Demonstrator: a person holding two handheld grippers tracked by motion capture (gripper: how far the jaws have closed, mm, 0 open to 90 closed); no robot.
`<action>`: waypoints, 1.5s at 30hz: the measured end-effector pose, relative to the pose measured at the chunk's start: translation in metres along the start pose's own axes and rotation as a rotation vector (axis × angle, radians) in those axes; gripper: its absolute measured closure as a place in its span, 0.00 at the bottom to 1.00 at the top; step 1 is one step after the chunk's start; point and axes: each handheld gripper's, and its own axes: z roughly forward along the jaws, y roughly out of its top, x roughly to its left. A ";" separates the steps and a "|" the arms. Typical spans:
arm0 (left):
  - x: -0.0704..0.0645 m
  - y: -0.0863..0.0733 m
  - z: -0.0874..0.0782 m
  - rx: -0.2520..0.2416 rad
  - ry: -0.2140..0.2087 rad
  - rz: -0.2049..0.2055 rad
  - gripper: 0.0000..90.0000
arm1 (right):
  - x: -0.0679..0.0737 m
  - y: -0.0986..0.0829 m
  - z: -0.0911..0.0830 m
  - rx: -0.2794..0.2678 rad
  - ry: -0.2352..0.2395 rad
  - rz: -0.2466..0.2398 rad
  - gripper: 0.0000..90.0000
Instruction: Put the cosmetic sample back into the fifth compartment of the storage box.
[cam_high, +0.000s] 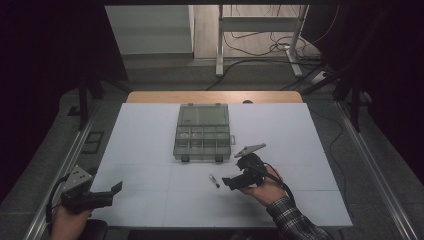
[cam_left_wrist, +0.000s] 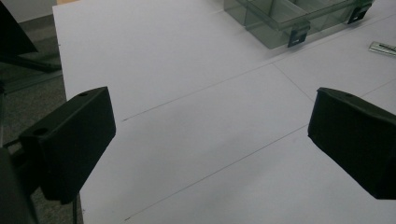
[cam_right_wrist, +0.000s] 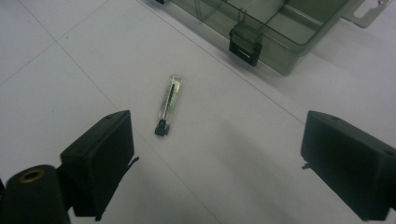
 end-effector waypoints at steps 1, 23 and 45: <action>0.000 0.000 0.000 0.000 -0.001 0.000 0.02 | 0.001 0.001 0.001 0.004 -0.001 -0.003 0.14; 0.000 0.000 0.000 0.002 -0.007 0.006 0.02 | 0.015 0.020 0.035 0.115 0.042 -0.094 0.48; 0.001 0.000 0.001 0.002 -0.020 0.002 0.02 | 0.029 0.023 0.060 0.207 0.012 -0.186 0.90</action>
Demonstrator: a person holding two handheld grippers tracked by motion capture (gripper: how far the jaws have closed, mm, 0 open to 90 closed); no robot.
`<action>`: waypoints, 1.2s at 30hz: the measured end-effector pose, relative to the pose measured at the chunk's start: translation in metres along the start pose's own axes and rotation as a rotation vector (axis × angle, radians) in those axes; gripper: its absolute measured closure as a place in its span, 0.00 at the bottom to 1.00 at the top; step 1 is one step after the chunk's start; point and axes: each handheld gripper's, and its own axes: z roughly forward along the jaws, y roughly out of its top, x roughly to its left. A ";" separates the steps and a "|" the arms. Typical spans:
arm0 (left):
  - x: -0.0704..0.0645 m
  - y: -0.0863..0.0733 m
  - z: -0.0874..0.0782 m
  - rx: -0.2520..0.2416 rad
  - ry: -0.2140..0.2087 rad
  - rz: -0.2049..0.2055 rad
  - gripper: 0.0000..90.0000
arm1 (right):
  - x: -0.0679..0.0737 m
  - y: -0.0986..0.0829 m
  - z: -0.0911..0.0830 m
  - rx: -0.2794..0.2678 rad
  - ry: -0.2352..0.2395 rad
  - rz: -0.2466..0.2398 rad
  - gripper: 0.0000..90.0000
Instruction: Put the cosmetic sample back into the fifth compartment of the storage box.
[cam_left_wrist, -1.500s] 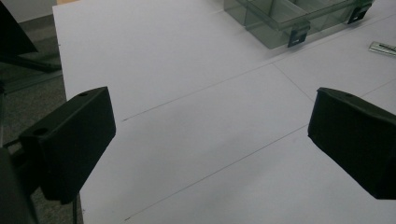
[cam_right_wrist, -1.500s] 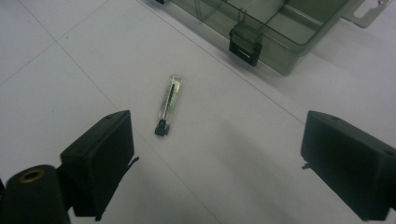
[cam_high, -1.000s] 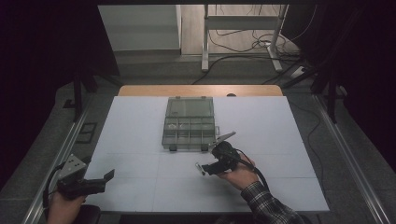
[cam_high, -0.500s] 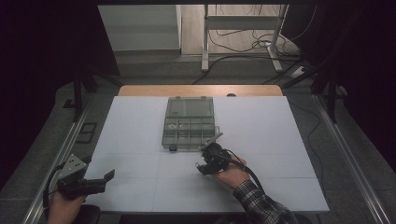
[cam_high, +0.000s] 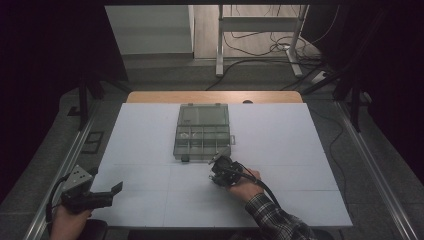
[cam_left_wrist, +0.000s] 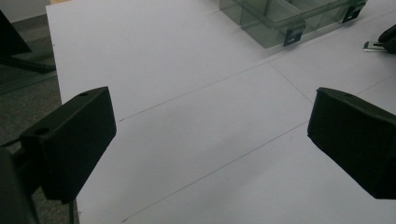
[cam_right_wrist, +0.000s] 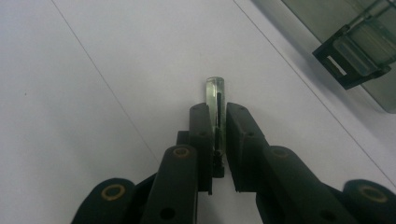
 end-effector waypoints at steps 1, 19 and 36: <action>0.000 0.000 0.000 0.001 -0.001 0.000 0.02 | 0.000 0.000 0.000 -0.002 0.000 0.000 0.90; 0.002 0.000 0.000 -0.001 -0.015 -0.009 0.02 | -0.008 -0.003 -0.014 -0.076 0.025 0.028 0.90; 0.001 0.000 0.000 0.002 -0.015 -0.003 0.02 | -0.019 -0.002 -0.033 -0.162 0.033 0.064 0.90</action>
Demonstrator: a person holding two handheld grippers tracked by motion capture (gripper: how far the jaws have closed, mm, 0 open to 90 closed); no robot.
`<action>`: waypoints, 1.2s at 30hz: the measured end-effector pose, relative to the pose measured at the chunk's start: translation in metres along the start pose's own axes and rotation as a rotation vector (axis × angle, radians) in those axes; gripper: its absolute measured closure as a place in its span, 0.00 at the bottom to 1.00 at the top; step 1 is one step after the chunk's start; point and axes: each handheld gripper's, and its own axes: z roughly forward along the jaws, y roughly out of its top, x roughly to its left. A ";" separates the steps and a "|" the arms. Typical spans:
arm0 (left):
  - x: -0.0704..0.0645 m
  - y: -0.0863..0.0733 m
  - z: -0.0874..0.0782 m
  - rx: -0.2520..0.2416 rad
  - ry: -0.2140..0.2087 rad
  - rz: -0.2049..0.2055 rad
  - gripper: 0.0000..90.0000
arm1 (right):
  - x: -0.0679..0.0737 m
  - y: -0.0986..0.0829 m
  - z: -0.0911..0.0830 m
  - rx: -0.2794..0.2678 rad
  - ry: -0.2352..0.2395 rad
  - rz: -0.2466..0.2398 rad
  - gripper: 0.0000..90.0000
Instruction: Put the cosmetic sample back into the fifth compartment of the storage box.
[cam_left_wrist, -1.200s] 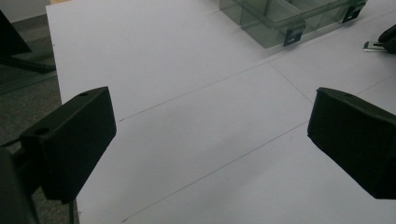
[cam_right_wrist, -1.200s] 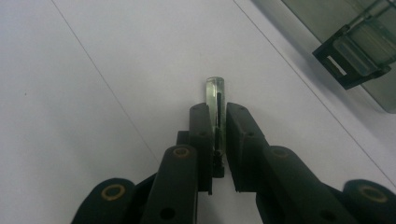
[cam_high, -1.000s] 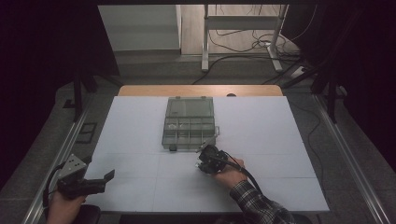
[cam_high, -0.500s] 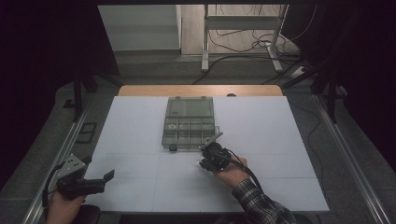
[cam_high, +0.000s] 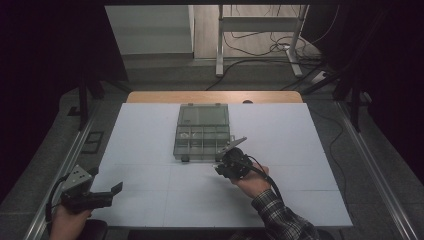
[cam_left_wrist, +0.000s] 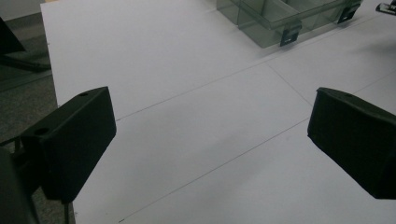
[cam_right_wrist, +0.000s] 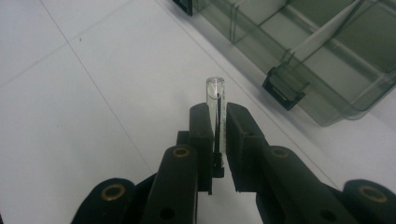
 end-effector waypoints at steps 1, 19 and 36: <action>0.000 0.000 0.000 0.000 0.001 0.000 0.02 | -0.002 0.001 -0.002 -0.010 0.002 0.003 0.90; 0.000 0.000 0.001 0.004 0.002 0.001 0.02 | -0.009 0.013 -0.007 -0.074 0.008 0.025 0.90; 0.000 0.000 0.001 0.004 0.000 0.000 0.02 | -0.008 0.038 0.008 -0.107 0.018 0.010 0.90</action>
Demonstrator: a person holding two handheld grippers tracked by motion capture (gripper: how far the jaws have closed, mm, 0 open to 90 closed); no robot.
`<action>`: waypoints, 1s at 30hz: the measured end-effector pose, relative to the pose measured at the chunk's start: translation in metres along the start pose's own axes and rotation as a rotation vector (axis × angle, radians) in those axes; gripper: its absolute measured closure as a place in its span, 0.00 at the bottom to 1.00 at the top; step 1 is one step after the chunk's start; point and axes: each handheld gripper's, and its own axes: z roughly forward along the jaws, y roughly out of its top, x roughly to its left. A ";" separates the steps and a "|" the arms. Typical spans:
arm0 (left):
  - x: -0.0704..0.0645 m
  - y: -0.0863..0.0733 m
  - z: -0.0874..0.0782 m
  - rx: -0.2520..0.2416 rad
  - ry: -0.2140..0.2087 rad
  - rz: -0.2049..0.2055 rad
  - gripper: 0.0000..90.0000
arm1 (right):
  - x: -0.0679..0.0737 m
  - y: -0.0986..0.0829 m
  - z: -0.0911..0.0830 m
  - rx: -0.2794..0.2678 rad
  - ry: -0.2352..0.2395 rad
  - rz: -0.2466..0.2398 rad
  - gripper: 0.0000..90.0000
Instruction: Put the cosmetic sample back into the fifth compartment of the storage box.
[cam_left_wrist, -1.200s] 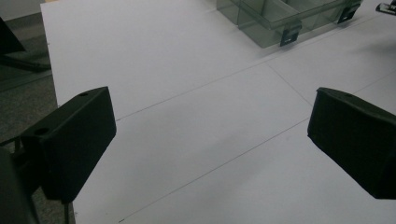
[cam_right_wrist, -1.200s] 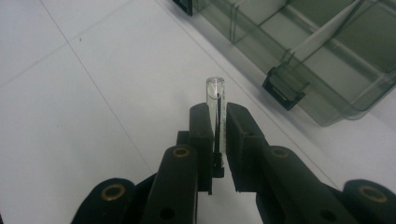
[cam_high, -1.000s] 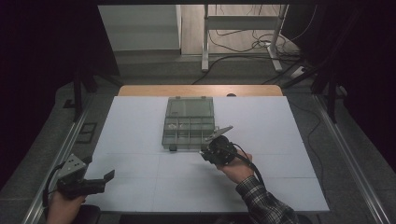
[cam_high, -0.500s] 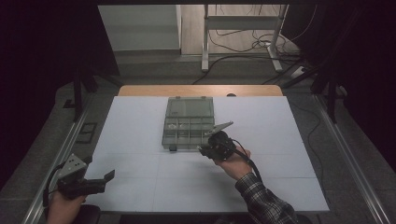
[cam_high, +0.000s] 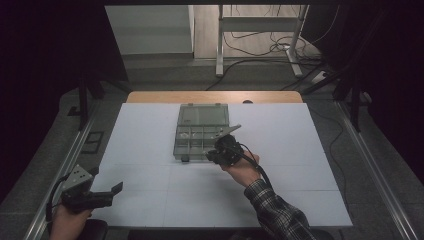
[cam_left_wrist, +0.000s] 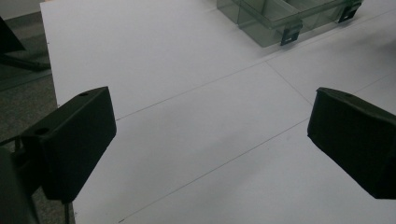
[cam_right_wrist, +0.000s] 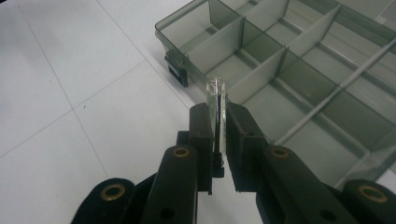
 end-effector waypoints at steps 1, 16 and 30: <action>0.000 0.000 0.000 -0.001 -0.001 0.000 0.02 | 0.000 0.001 0.001 -0.002 0.003 -0.002 0.90; 0.000 0.000 0.000 -0.002 -0.006 -0.003 0.02 | 0.001 0.019 0.016 -0.018 0.021 -0.009 0.90; 0.001 0.000 0.000 -0.002 -0.007 -0.003 0.02 | 0.005 0.036 0.032 -0.034 0.029 -0.028 0.90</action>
